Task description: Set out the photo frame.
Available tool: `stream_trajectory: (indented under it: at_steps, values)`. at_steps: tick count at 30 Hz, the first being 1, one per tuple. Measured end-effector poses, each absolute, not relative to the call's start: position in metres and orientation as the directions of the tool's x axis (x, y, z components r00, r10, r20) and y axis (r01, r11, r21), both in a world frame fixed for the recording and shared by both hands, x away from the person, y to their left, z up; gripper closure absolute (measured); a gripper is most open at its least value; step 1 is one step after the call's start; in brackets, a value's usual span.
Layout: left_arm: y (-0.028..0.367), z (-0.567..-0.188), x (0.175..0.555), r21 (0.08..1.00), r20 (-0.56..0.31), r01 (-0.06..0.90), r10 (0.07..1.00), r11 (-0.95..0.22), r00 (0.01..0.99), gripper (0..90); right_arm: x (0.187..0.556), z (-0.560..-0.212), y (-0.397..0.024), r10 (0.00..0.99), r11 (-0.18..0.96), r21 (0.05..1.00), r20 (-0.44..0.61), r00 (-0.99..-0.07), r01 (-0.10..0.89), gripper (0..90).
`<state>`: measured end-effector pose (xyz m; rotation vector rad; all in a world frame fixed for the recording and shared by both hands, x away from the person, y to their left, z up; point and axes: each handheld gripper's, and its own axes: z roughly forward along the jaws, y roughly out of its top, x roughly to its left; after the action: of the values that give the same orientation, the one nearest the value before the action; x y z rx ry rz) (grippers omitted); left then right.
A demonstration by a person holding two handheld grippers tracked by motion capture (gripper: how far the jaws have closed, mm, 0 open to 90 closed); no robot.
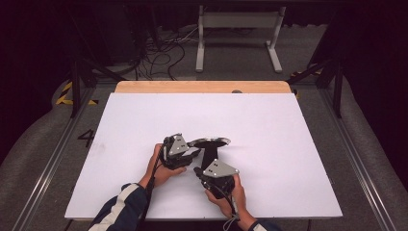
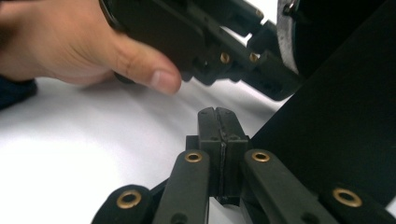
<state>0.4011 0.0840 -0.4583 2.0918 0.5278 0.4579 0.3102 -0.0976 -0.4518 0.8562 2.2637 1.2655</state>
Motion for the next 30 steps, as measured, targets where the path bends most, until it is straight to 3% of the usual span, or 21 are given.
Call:
stream_trajectory:
  at_steps: [7,30]
  values:
    - [0.0863,-0.4546,0.3993,0.854,0.13,0.176,0.528,-0.49,0.839,71.2,0.3094,-0.4599,-0.0878,0.696,0.446,0.835,-0.097,-0.711,0.322,90.0]
    - [0.0905,-0.45,0.3929,0.833,0.194,0.135,0.512,-0.536,0.837,75.2,0.3074,-0.4616,-0.0923,0.677,0.487,0.8,-0.092,-0.73,0.351,90.0]
